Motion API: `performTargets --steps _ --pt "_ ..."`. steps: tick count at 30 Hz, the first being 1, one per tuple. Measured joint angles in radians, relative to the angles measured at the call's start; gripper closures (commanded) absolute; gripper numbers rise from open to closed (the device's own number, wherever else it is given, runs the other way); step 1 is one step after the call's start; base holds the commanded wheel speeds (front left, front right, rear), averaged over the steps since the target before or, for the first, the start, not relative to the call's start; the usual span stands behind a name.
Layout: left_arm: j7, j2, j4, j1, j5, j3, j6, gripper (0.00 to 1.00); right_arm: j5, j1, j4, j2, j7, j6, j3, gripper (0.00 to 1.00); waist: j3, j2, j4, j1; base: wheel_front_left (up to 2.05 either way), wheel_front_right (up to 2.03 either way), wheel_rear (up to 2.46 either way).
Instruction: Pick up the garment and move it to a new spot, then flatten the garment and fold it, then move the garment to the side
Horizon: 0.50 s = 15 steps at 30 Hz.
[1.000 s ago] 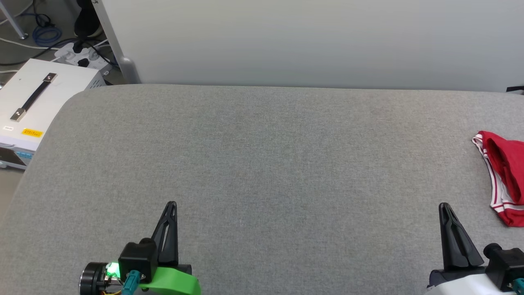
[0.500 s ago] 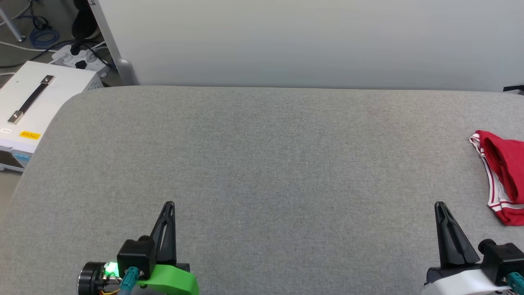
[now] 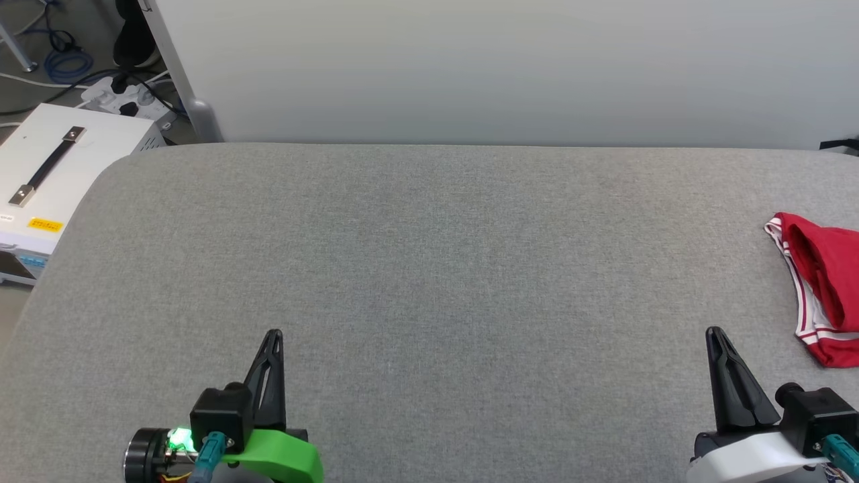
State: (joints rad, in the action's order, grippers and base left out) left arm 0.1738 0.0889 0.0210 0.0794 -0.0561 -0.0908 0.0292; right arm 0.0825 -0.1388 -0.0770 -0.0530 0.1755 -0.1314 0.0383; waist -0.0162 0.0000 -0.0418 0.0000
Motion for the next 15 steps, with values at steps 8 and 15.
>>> performTargets --steps 8,15 --pt "-0.021 -0.003 -0.003 -0.010 0.005 0.009 -0.004 1.00 -0.008 0.017 0.009 0.000 -0.022 0.000 -0.004 1.00 0.002 0.0000 0.005 0.0000 0.00 0.00 0.00" --pt "-0.034 -0.006 -0.004 -0.011 0.013 0.017 -0.007 1.00 -0.012 0.022 0.015 0.000 -0.033 0.000 -0.007 1.00 0.003 0.0000 0.008 0.0000 0.00 0.00 0.00"
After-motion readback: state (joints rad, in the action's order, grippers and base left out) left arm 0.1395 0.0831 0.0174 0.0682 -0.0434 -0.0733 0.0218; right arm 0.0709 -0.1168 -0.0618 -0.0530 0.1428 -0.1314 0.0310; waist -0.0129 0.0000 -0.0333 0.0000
